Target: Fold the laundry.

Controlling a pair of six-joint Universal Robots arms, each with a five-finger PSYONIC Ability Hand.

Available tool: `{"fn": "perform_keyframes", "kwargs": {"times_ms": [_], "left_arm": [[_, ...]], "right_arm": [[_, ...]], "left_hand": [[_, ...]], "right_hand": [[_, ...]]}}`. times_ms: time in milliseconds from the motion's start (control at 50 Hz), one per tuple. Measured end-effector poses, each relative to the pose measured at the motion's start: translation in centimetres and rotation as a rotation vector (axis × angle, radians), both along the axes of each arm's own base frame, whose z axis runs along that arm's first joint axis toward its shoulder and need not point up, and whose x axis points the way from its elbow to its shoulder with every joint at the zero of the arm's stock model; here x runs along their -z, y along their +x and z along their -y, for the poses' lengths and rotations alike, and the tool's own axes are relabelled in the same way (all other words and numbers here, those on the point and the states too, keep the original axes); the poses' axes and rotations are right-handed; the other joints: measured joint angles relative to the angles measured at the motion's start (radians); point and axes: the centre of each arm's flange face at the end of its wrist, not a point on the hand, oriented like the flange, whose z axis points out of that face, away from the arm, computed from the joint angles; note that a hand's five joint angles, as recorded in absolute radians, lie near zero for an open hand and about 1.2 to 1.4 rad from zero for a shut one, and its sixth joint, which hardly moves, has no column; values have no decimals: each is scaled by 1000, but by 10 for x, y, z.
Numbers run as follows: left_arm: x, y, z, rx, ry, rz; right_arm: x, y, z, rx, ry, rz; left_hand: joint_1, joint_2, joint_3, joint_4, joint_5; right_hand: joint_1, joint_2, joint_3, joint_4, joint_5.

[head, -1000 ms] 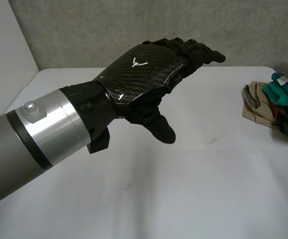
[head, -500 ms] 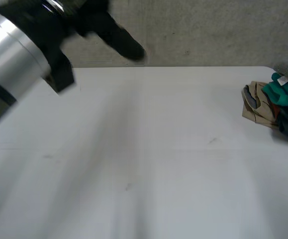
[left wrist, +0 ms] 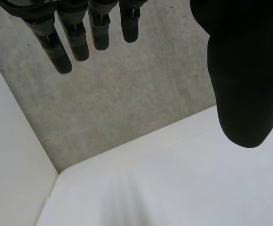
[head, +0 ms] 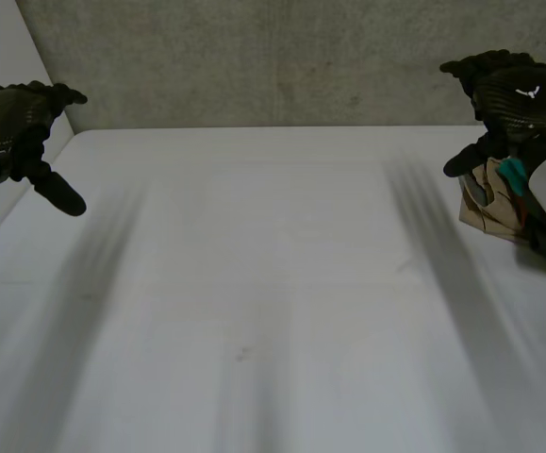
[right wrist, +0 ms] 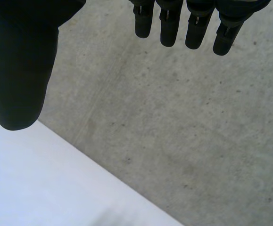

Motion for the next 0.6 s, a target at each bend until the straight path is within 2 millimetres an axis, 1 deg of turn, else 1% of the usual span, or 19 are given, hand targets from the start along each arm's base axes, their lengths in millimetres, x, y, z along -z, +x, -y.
{"fn": "perform_keyframes", "kwargs": {"times_ms": [100, 220, 280, 340, 360, 400, 440, 480, 500, 520, 600], "left_arm": [[1, 6, 6, -17, -49, -7], [-2, 25, 22, -84, -80, 25], [4, 40, 33, -127, -39, 108], [20, 56, 41, -154, 55, 225], [20, 56, 41, -154, 55, 225], [41, 71, 47, -162, 181, 341], [52, 79, 49, -163, 239, 385], [75, 96, 55, -166, 336, 447], [79, 98, 56, -167, 348, 454], [92, 107, 61, -167, 387, 473], [125, 128, 73, -162, 441, 484]], "right_arm": [[3, 7, -4, 10, 7, 2], [4, 12, -11, 20, -5, -2], [6, 15, -14, 20, -10, -14], [8, 16, -15, 17, -15, -31], [8, 16, -15, 17, -15, -31], [11, 18, -16, 15, -15, -48], [13, 19, -16, 13, -14, -54], [16, 20, -15, 10, -9, -64], [17, 20, -15, 9, -9, -64], [18, 21, -15, 7, -7, -67], [22, 24, -14, 1, -4, -72]], "left_hand": [[0, 0, 0, 0, 0], [0, 0, 0, 0, 0], [0, 0, 0, 0, 0], [0, 0, 0, 0, 0], [0, 0, 0, 0, 0], [0, 0, 0, 0, 0], [0, 0, 0, 0, 0], [0, 0, 0, 0, 0], [0, 0, 0, 0, 0], [0, 0, 0, 0, 0], [0, 0, 0, 0, 0]], "right_hand": [[0, 0, 0, 0, 0], [0, 0, 0, 0, 0], [0, 0, 0, 0, 0], [0, 0, 0, 0, 0], [0, 0, 0, 0, 0], [0, 0, 0, 0, 0], [0, 0, 0, 0, 0], [0, 0, 0, 0, 0], [0, 0, 0, 0, 0], [0, 0, 0, 0, 0], [0, 0, 0, 0, 0]]}}
